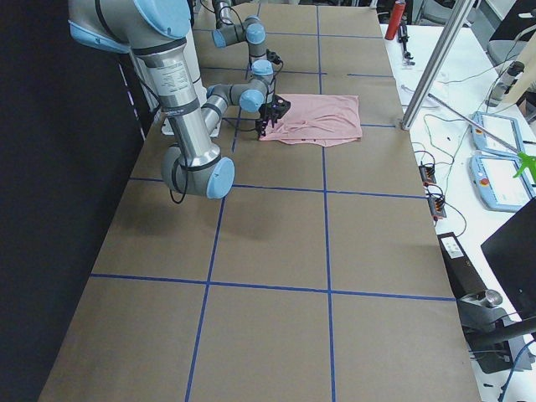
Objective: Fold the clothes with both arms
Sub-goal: 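Grasp the near edge of the bundle with both grippers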
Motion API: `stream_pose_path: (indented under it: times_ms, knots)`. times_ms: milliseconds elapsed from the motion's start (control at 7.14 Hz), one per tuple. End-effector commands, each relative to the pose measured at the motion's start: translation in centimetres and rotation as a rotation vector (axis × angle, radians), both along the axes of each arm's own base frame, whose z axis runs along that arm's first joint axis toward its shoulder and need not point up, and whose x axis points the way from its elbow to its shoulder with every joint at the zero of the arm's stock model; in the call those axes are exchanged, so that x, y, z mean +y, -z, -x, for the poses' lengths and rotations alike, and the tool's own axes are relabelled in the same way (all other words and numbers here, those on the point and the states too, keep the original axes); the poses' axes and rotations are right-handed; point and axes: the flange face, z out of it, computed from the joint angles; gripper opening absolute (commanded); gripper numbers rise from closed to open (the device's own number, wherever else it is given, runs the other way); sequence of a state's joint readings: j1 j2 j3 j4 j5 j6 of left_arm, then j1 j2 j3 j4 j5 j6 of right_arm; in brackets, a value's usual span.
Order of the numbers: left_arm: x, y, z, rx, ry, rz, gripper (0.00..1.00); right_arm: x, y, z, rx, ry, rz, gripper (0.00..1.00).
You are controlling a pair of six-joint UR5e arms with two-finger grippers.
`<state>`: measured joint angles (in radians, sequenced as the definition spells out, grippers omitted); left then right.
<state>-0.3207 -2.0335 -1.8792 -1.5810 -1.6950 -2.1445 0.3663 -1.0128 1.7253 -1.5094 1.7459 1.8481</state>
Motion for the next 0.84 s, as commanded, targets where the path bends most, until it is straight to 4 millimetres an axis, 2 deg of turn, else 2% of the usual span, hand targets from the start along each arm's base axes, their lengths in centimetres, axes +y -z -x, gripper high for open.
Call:
stream_pose_path:
  times_ms: [0, 420, 560, 700]
  knots:
    - [0.01, 0.04, -0.01, 0.001, 0.0, 0.0, 0.0, 0.41, -0.62, 2.35, 0.03, 0.02, 0.009, 1.0]
    - [-0.08, 0.1, 0.08, 0.002, 0.002, -0.002, 0.0, 0.52, -0.39, 3.1, 0.031, 0.025, 0.015, 1.0]
    - [-0.08, 0.1, 0.08, 0.002, 0.002, -0.002, 0.0, 0.47, -0.34, 3.02, 0.03, 0.025, 0.018, 0.84]
    - [-0.08, 0.1, 0.08, 0.002, 0.002, -0.002, 0.0, 0.5, -0.39, 2.98, 0.037, 0.027, 0.021, 0.37]
